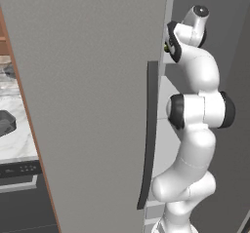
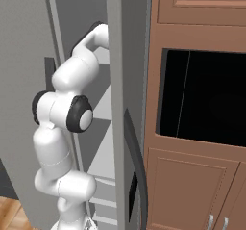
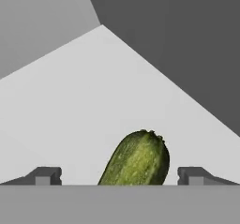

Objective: Take the squash and avocado out of the freezer and place them in the tupperware container on the counter. Then put the tupperware containing the vegetables back in the freezer.

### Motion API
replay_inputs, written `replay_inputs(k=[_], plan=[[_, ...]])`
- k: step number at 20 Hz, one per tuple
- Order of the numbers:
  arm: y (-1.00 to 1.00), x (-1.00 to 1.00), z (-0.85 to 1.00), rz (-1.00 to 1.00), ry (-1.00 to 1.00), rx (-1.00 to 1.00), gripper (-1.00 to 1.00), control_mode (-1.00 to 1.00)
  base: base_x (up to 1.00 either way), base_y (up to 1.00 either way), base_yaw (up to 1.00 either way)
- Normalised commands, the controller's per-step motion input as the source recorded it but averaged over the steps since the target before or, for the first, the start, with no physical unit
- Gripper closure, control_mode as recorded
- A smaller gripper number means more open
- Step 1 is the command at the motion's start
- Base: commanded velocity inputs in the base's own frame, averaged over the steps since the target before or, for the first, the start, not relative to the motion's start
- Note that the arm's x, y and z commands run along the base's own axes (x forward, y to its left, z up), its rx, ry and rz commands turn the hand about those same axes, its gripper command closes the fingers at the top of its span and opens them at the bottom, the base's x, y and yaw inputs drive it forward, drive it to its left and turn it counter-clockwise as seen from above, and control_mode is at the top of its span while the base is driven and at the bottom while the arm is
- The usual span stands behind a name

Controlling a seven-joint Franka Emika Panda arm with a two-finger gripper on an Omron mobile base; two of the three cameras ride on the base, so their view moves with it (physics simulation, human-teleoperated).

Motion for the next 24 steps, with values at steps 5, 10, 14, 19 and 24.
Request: replay_inputs(k=[5,10,14,19,24], plan=[[0.0,0.33,-0.35,-0.01,0.06,0.0,-1.0,-1.0,0.0,0.0,0.0],[0.01,0.0,-0.45,0.0,0.04,0.0,1.0,-1.0,0.0,0.0,0.0],[0.0,0.0,-0.43,0.0,0.01,0.0,1.0,-1.0,0.0,0.0,0.0],[0.0,-0.04,-0.3,0.0,0.0,0.0,1.0,-1.0,0.0,0.0,0.0],[0.04,-0.26,-0.03,0.0,-0.07,0.0,1.0,-1.0,0.0,0.0,0.0]])
